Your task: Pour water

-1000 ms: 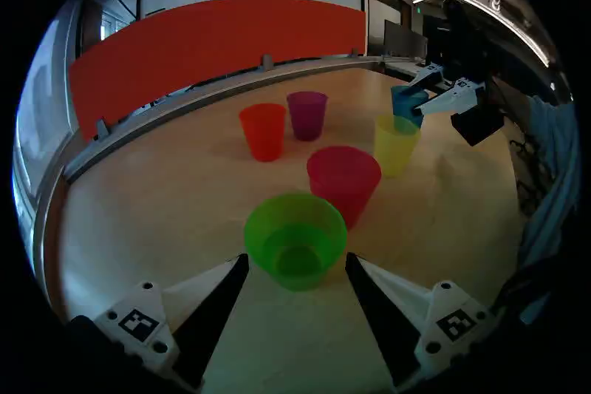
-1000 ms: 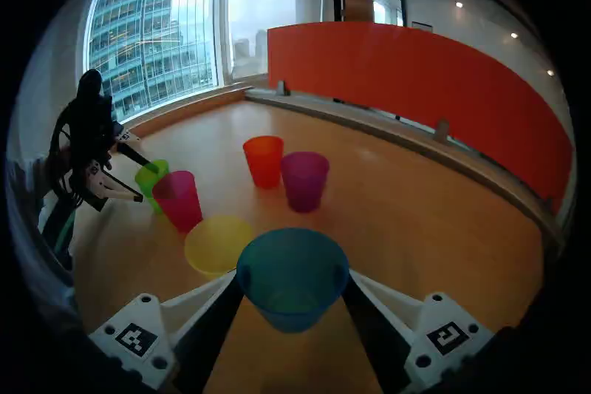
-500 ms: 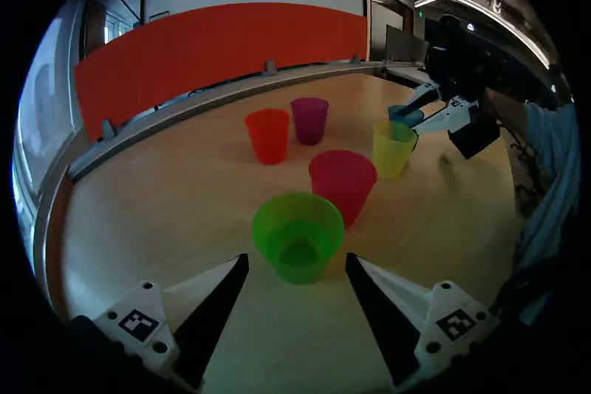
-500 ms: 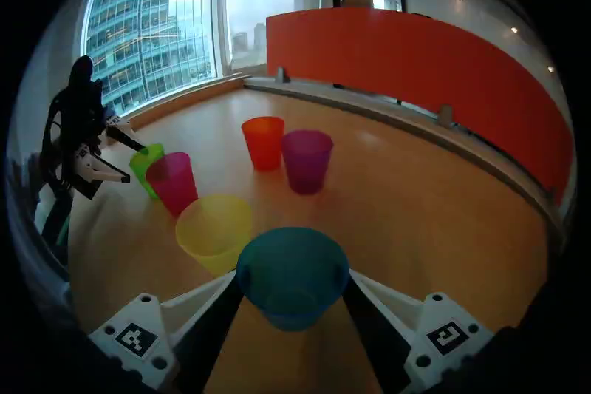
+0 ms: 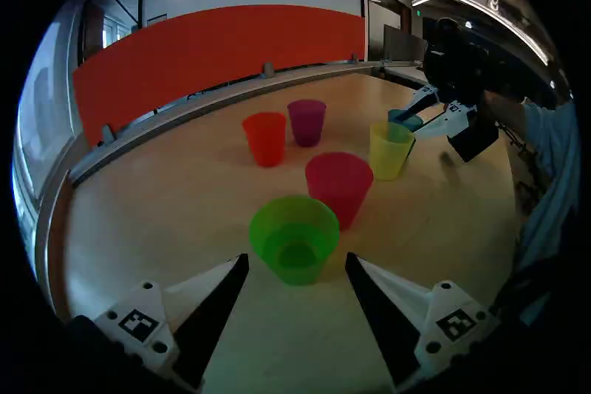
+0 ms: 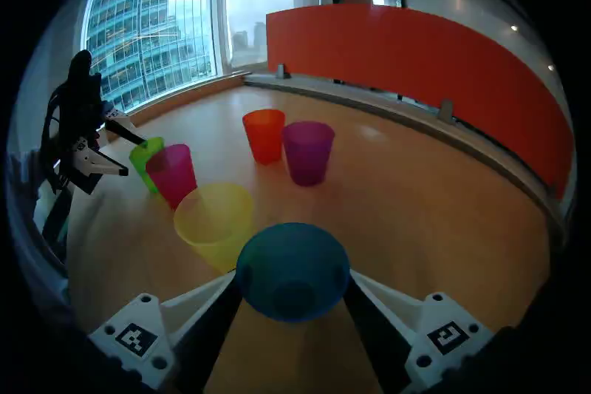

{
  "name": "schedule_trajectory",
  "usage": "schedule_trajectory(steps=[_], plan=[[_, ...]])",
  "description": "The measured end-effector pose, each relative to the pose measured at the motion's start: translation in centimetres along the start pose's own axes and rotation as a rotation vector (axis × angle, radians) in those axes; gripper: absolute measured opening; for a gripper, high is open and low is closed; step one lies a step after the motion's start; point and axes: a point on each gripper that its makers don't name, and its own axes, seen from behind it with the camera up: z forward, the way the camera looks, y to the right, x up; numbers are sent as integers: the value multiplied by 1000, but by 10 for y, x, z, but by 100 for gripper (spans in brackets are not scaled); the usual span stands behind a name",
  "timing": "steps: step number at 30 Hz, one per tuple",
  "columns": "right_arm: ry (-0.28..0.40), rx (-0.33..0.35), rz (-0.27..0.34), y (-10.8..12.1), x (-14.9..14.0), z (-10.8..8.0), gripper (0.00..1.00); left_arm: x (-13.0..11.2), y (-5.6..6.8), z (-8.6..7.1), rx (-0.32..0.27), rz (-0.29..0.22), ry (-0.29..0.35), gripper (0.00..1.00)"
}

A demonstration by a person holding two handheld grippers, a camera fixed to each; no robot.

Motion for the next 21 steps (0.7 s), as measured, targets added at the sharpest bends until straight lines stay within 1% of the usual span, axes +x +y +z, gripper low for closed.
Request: schedule_trajectory(steps=[3,6,12,21], plan=[[-5,0,-4,-1,-1,0,100,1,1,0,-2,0,0,98],[-7,-8,-7,0,-2,-1,100,2,2,0,-4,-2,2,97],[0,-18,-2,2,-5,-9,100,3,0,-4,8,-4,8,98],[18,-46,4,6,-11,-32,100,5,-5,-14,37,-25,33,98]])
